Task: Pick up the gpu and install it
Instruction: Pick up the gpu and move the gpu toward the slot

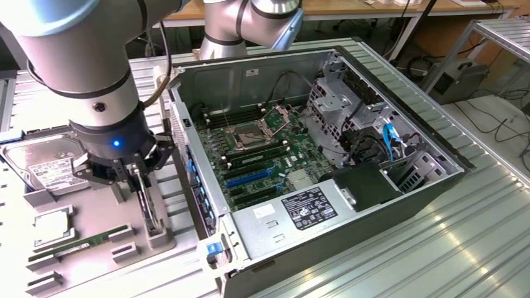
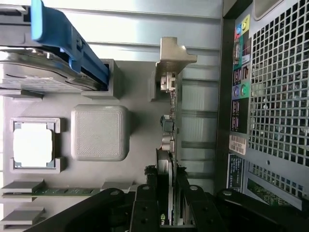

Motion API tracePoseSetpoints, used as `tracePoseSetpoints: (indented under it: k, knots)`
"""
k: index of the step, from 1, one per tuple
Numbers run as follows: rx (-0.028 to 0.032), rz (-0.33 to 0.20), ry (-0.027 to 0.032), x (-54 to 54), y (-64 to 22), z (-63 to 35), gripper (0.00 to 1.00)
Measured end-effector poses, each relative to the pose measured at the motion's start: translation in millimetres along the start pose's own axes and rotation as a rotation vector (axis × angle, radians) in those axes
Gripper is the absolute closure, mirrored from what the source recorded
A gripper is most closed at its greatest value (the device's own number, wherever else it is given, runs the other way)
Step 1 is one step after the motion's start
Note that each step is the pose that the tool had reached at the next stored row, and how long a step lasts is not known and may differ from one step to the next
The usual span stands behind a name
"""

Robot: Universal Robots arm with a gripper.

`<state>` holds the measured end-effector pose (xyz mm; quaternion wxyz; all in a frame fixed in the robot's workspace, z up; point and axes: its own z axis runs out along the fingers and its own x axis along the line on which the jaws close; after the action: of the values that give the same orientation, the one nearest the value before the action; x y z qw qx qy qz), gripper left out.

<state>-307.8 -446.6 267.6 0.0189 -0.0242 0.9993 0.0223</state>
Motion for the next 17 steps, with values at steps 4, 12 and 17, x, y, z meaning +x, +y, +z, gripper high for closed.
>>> tracePoseSetpoints:
  k: [4,12,17]
  knots:
    - [-0.0007,0.000,0.0021,-0.7,0.7,-16.5,0.74]
    - [-0.0024,0.000,0.0068,-5.8,2.1,-62.5,0.74]
    - [-0.0025,0.000,0.0109,-12.2,1.4,-85.1,0.74]
